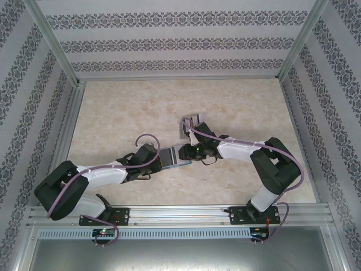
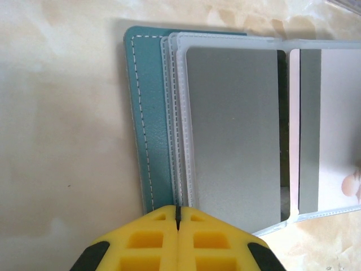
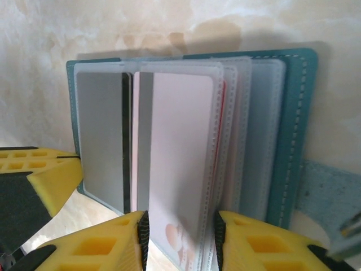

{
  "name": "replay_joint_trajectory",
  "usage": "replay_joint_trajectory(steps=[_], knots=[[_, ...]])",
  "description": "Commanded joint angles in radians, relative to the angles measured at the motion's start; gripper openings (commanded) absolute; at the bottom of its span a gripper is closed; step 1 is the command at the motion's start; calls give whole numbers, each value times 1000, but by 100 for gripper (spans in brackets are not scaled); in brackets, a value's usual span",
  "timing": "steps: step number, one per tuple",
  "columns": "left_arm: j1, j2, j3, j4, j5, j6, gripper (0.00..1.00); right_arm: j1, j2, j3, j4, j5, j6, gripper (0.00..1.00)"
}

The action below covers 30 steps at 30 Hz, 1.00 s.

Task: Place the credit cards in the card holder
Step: Flip over the card slot in the card holder.

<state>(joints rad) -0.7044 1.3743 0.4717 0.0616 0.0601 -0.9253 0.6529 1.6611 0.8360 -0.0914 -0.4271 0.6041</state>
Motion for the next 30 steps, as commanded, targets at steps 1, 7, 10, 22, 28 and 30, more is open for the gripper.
replay_joint_trajectory(steps=[1, 7, 10, 22, 28, 30], knots=[[11, 27, -1, -3, 17, -12, 6, 25, -24, 42, 10, -38, 11, 39], [10, 31, 3, -2, 20, -10, 5, 40, -12, 64, 34, -72, 36, 39], [11, 29, 0, 0, 18, -12, 6, 57, -6, 84, 49, -88, 51, 39], [11, -148, -26, -128, -58, -15, 8, 81, 48, 151, 60, -109, 60, 39], [11, -259, -54, -201, -110, -17, 9, 6, -31, 83, -34, -14, -4, 39], [11, -257, -53, -198, -110, -17, 10, -27, -51, 51, -57, 0, -20, 40]])
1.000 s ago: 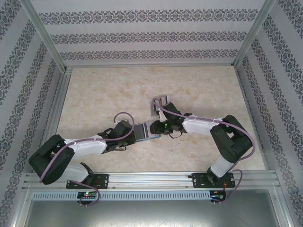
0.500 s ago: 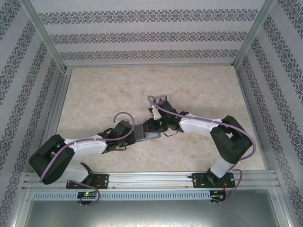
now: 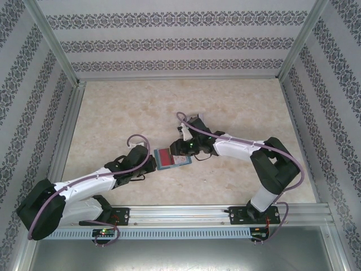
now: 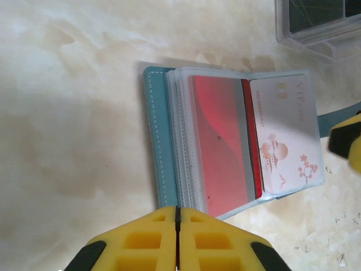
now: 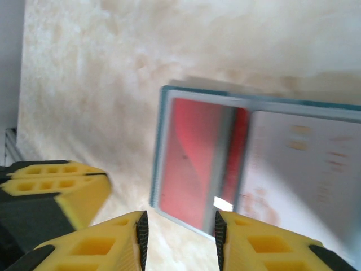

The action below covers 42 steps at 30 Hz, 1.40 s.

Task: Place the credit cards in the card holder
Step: Flip over the card slot in the card holder.

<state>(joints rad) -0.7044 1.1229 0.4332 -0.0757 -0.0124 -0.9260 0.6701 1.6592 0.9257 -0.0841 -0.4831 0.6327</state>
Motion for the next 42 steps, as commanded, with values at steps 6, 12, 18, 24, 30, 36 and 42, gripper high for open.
replay_joint_trajectory(steps=[6, 12, 18, 24, 30, 36, 42], knots=[[11, 89, 30, -32, -10, 6, 11, -88, -47, -99, -64, 49, -61, 40], [11, 182, 72, 9, 30, 19, 12, -70, -5, -90, -37, 31, -50, 40], [11, 231, 78, 48, 45, 13, 12, -49, 36, -53, -40, 14, -51, 40], [11, 260, 86, 61, 60, 15, 12, -21, 53, -22, -28, -2, -43, 40], [11, 267, 81, 71, 62, 14, 12, 19, 30, 24, -46, -3, -31, 40], [12, 257, 69, 78, 60, 9, 12, 63, 74, 80, -24, -41, -4, 41], [11, 207, 63, 16, 38, 19, 12, 95, 139, 106, -3, -54, 2, 41]])
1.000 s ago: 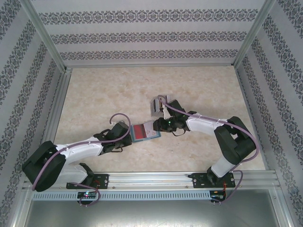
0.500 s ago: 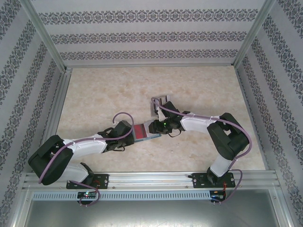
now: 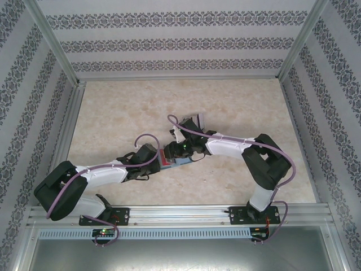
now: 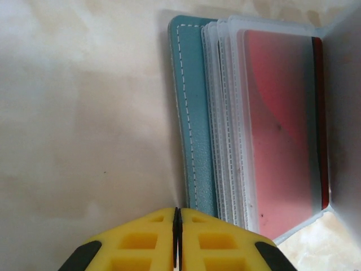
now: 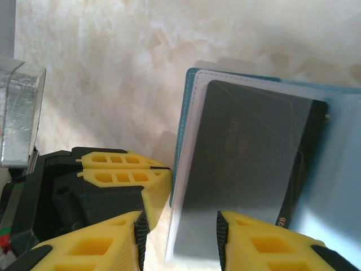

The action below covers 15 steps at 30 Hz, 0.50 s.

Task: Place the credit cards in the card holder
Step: Flip over the card slot in the card holder.

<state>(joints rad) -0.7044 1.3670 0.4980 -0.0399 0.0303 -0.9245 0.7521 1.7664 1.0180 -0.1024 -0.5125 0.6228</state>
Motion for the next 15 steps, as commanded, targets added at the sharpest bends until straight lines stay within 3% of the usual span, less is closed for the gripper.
replay_joint_trajectory(steps=[1, 8, 15], knots=[[11, -51, -7, -33, -13, 16, 12, 13, 33, 12, 15, -25, 11, 41], [19, -189, -42, -118, -86, 11, 12, -14, -27, -24, -3, -2, -6, 41], [29, -184, 3, -150, -81, 48, 13, -95, -129, -70, -42, 37, -45, 41]])
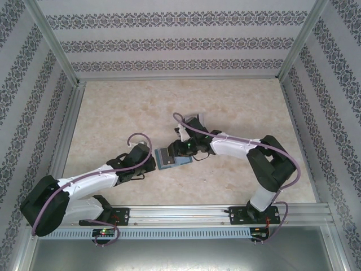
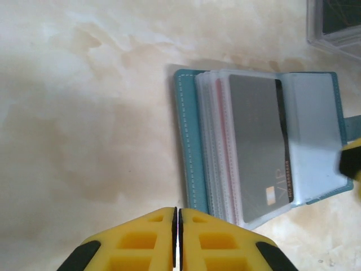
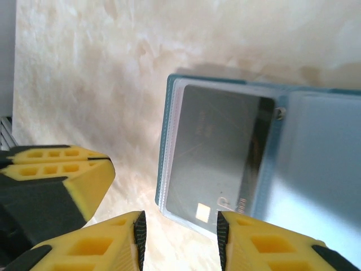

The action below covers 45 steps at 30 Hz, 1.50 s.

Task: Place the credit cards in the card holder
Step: Flip over the card slot in the card holder, then rotate the card holder at the center of the table.

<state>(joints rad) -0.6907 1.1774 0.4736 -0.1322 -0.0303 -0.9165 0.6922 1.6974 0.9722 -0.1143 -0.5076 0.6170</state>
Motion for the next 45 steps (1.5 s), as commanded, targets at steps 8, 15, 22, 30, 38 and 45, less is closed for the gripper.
replay_joint_trajectory(steps=[8, 15, 22, 30, 38, 45], knots=[[16, 89, 142, -40, 27, 82, 14, -86, -54, -68, -66, 33, -72, 42], [16, 202, 205, 18, 86, 90, 14, -89, 3, -92, -68, 70, -96, 42], [16, 281, 211, 35, 101, 77, 15, -86, 35, -86, -81, 91, -110, 42], [16, 302, 175, 49, 102, 57, 15, -80, 57, -72, -81, 90, -111, 43], [16, 266, 124, 46, 113, 20, 14, -78, 89, -37, -88, 70, -118, 43], [16, 141, 67, -18, 92, -20, 15, -111, 54, 1, -138, 74, -146, 43]])
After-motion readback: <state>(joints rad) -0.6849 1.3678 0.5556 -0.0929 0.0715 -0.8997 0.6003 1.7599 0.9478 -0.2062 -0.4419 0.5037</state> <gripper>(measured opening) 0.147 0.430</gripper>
